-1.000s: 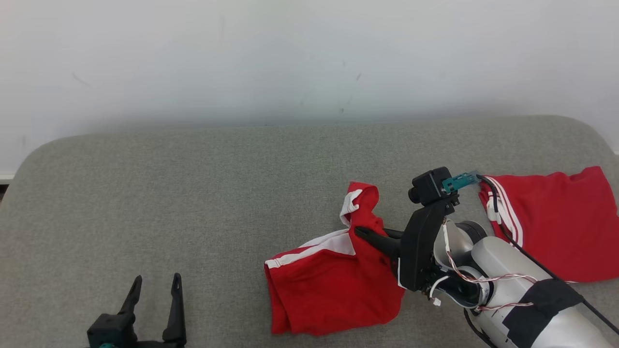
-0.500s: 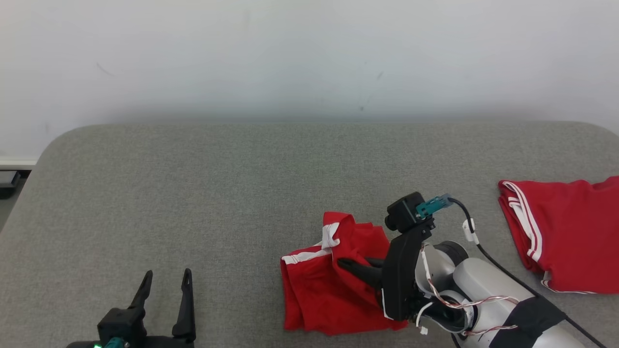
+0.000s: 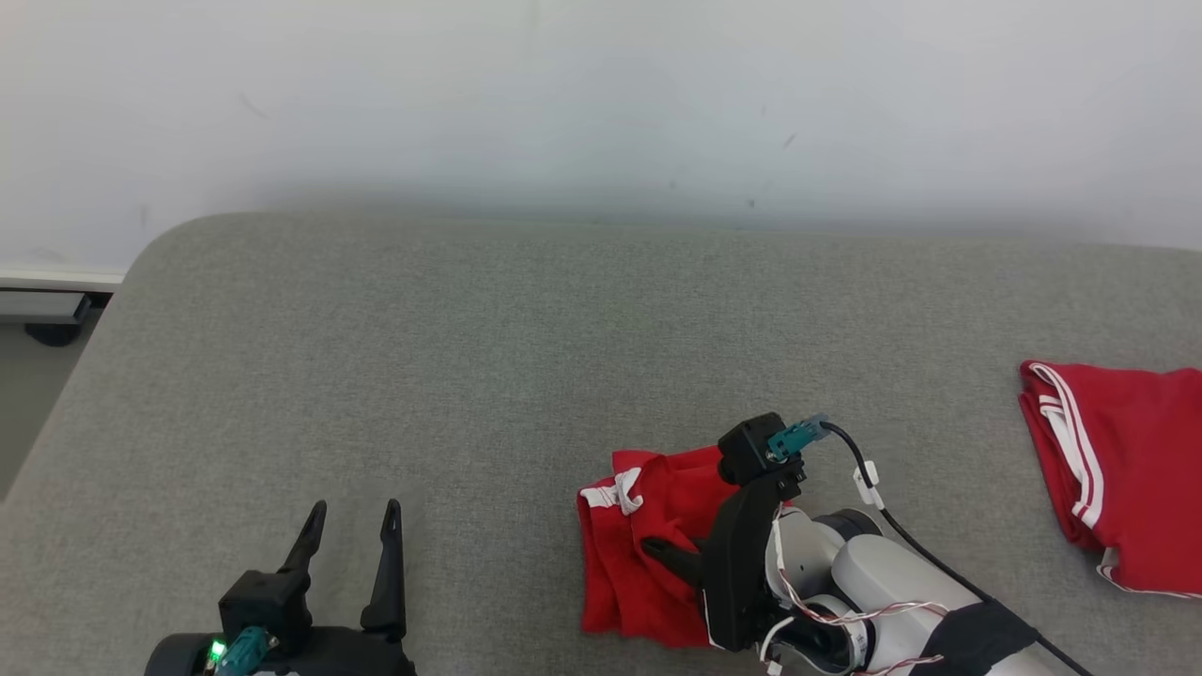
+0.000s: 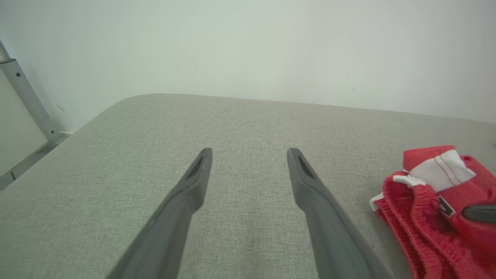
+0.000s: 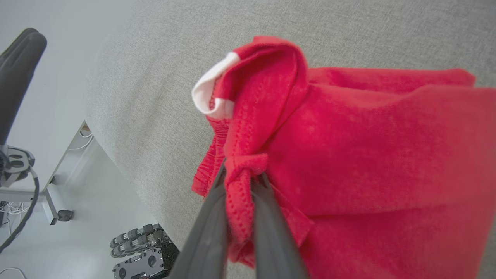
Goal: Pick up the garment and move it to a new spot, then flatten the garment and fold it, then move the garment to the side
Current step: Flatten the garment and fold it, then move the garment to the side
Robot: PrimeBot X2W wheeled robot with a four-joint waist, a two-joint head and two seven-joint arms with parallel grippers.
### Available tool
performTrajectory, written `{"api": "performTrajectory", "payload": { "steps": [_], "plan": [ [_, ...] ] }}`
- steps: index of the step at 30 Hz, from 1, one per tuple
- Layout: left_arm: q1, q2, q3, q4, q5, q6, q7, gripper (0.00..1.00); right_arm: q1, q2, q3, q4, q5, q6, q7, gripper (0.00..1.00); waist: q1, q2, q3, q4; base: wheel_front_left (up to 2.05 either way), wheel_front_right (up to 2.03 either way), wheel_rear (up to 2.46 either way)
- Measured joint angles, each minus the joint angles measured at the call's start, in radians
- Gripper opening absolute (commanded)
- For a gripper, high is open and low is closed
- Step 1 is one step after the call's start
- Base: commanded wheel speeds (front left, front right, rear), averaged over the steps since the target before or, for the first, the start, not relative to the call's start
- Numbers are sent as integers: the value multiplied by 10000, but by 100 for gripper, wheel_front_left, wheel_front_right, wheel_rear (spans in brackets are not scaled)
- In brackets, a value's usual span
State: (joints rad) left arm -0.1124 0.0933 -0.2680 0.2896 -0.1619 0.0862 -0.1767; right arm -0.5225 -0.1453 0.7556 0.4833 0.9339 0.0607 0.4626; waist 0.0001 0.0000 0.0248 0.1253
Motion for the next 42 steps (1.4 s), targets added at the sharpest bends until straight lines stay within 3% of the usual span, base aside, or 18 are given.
{"api": "performTrajectory", "payload": {
  "steps": [8, 9, 10, 11, 19, 26, 29, 36, 42],
  "plan": [
    [-1, -27, 10, 238, -46, -44, -98, 100, -43, 341, 33, 704, -33, -92, -245, 0, 0, 0, -39, 206, 0, 0, 0],
    [-1, -31, 10, 259, -46, -44, -100, 100, -47, 347, 36, 754, -33, -92, -278, 7, 0, 1, -46, 215, 0, 0, 0],
    [-2, -38, 10, 286, -48, -44, -100, 100, -52, 347, 36, 813, -33, -90, -328, 77, 0, 0, -55, 223, 0, 0, 0],
    [-2, -46, 10, 322, -50, -44, -102, 100, -62, 347, 36, 878, -33, -84, -332, 100, 0, 0, -64, 230, 0, 0, 0],
    [5, -50, 35, 506, -104, -44, -186, 100, -182, 132, -307, 556, 8, 123, -874, 100, 0, 0, -142, 183, 0, 0, 0],
    [68, 38, 219, 514, -311, -42, -251, 100, 146, -642, -965, -199, 163, 232, -1615, 100, 0, 0, -168, 10, 0, 0, 0],
    [90, 69, 278, 504, -311, -42, -284, 100, 555, -1310, -1413, -502, 163, 230, -2094, 100, 0, 0, -170, -159, 0, 0, 0],
    [238, 123, 251, 476, -311, -31, -318, 100, 1277, -1981, -1839, -725, 161, 40, -2587, 100, -1, 0, -152, -364, 0, 0, 0],
    [224, 128, 226, 410, -307, -29, -320, 100, 1505, -2044, -1743, -715, 63, -136, -2615, 100, -1, 0, -59, -346, 0, 0, 0]
  ]
}}
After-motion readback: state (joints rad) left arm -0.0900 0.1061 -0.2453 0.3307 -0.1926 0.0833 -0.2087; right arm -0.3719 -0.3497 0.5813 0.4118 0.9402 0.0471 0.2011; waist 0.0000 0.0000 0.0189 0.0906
